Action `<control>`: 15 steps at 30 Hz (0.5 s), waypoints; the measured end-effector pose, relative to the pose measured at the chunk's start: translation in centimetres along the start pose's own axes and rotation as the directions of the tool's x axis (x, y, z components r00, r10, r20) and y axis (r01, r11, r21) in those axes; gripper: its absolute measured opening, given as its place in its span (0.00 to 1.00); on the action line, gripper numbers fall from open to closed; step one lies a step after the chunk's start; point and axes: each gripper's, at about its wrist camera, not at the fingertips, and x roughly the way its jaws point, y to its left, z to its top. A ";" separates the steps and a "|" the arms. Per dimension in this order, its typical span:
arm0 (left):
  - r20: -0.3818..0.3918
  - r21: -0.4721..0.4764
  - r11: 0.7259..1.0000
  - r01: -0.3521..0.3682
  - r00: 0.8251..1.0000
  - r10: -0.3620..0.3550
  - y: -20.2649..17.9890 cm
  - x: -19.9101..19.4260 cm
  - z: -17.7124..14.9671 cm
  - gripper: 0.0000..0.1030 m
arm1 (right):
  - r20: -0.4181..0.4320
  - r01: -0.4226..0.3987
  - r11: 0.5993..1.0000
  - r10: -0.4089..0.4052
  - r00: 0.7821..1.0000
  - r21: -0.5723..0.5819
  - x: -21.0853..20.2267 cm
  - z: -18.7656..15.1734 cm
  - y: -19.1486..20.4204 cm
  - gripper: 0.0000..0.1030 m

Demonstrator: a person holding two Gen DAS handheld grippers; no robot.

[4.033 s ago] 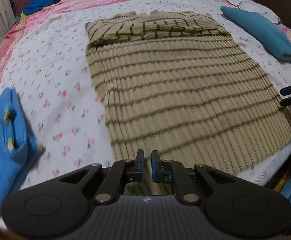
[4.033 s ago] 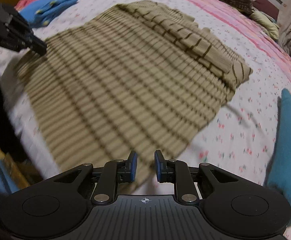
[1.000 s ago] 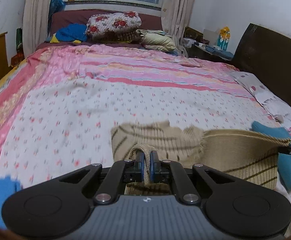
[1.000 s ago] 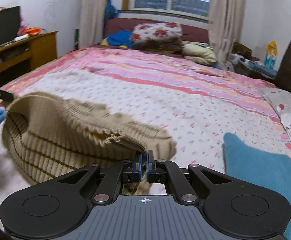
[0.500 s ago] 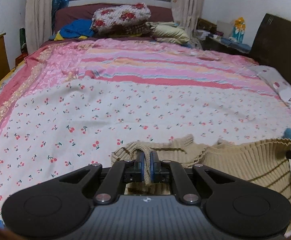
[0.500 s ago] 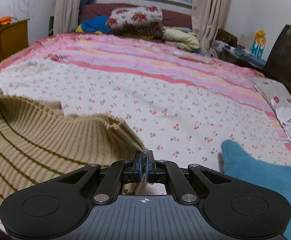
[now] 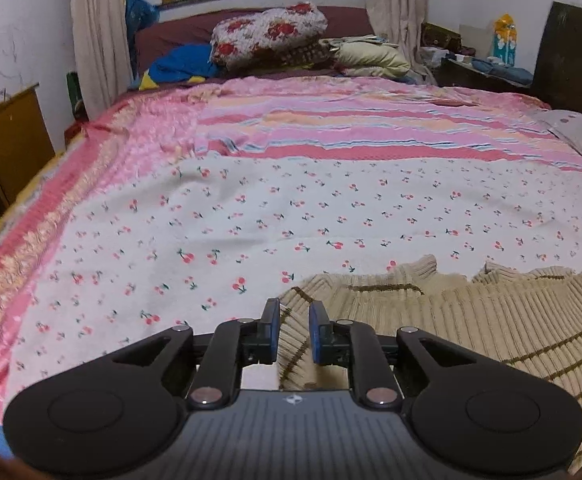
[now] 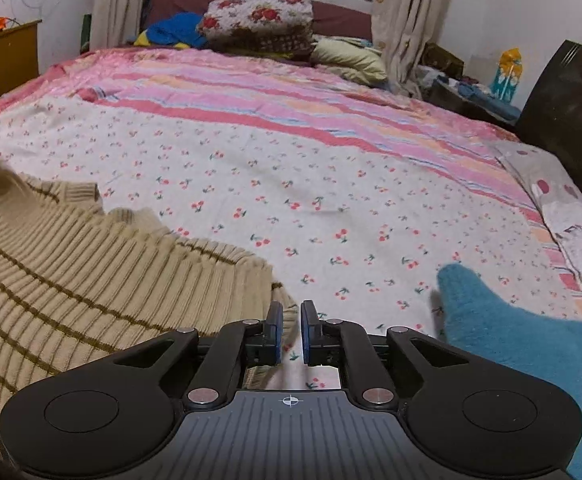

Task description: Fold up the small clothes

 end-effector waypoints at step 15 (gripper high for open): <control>-0.074 0.229 0.973 -0.016 0.997 0.033 -3.9 1.9 -5.2 0.23 | -0.047 0.009 0.988 -0.017 0.999 -0.153 1.8 -1.9 4.2 0.10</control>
